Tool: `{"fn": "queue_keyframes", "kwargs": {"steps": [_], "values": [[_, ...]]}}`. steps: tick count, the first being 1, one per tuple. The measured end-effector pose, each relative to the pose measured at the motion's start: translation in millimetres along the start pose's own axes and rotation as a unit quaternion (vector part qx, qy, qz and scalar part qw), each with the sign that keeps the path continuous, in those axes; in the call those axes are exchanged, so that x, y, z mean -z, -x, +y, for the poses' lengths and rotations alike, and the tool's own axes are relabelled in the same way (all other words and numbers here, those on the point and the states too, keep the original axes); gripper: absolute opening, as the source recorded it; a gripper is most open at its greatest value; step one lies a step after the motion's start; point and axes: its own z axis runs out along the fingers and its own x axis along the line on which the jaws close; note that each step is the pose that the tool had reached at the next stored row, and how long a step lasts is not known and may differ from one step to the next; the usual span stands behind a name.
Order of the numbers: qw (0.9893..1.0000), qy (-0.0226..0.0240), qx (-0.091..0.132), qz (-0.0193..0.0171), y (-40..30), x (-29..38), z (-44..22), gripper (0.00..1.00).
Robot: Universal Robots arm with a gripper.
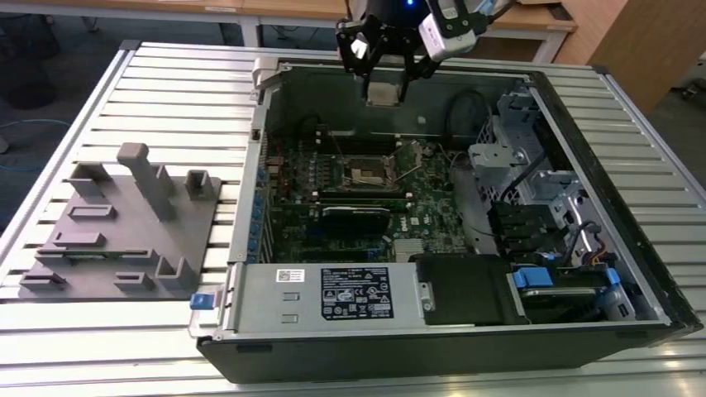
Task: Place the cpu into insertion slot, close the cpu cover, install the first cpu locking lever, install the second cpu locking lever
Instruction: 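Place the cpu into insertion slot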
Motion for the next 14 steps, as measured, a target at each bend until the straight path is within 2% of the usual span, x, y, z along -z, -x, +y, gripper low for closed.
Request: {"fn": "queue_keyframes", "kwargs": {"steps": [9, 14], "values": [[1.0, -0.0001, 0.0, 0.0001, 0.0, -10.4, -1.0, 0.54], [1.0, -0.0001, 0.0, 0.0, -0.1, -12.1, -1.1, 0.54]]}}
